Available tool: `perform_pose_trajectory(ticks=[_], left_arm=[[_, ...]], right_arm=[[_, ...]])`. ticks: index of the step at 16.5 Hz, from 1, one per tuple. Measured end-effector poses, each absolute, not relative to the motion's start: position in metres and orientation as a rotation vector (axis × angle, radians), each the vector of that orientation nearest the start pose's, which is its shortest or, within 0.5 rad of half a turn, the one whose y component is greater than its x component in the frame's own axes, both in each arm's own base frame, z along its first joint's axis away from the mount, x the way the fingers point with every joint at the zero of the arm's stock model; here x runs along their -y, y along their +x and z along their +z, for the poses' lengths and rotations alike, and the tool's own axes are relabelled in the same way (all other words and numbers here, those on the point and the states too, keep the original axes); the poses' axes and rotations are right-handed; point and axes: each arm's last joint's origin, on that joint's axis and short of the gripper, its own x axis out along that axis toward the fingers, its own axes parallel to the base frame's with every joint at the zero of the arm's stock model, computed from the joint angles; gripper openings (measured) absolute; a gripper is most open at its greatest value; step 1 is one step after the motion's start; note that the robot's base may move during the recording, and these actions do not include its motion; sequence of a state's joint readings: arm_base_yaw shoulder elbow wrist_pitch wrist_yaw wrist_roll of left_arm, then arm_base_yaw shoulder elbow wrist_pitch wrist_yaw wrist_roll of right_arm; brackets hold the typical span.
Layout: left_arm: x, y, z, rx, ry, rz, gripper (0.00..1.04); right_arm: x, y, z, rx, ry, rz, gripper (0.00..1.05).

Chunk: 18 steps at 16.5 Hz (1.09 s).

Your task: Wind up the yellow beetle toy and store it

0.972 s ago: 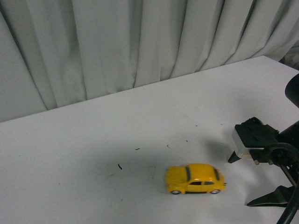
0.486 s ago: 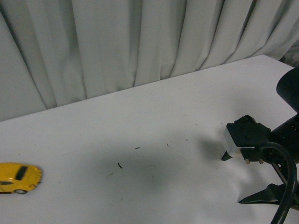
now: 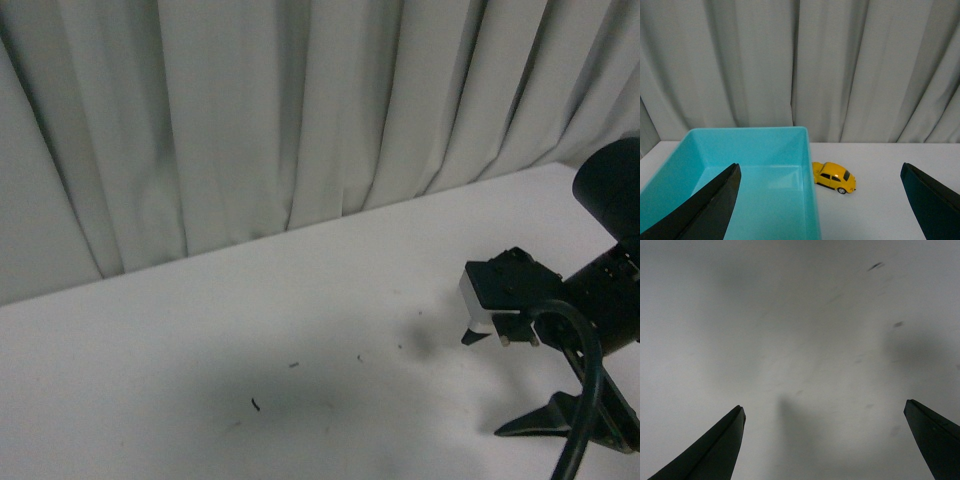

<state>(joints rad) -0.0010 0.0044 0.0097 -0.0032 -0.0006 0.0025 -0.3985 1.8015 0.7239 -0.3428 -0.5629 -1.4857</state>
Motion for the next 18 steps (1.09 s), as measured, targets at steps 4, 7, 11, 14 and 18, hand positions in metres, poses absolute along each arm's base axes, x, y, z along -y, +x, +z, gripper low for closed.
perform_pose_trajectory(ticks=[4, 7, 11, 14, 18], left_arm=[[0.000, 0.097, 0.166, 0.002, 0.002, 0.000, 0.98], [0.000, 0.097, 0.166, 0.002, 0.002, 0.000, 0.98], [0.000, 0.097, 0.166, 0.002, 0.002, 0.000, 0.98], [0.000, 0.097, 0.166, 0.002, 0.002, 0.000, 0.98], [0.000, 0.097, 0.166, 0.002, 0.002, -0.002, 0.98]], right_arm=[[0.101, 0.298, 0.167, -0.541, -0.858, 0.687, 0.98], [0.083, 0.314, 0.215, -0.329, -0.949, 0.588, 0.98], [0.042, 0.314, 0.253, -0.101, -0.887, 0.202, 0.81], [0.001, 0.277, 0.259, -0.029, -0.471, 0.060, 0.59], [0.000, 0.223, 0.239, 0.013, -0.063, -0.004, 0.14]])
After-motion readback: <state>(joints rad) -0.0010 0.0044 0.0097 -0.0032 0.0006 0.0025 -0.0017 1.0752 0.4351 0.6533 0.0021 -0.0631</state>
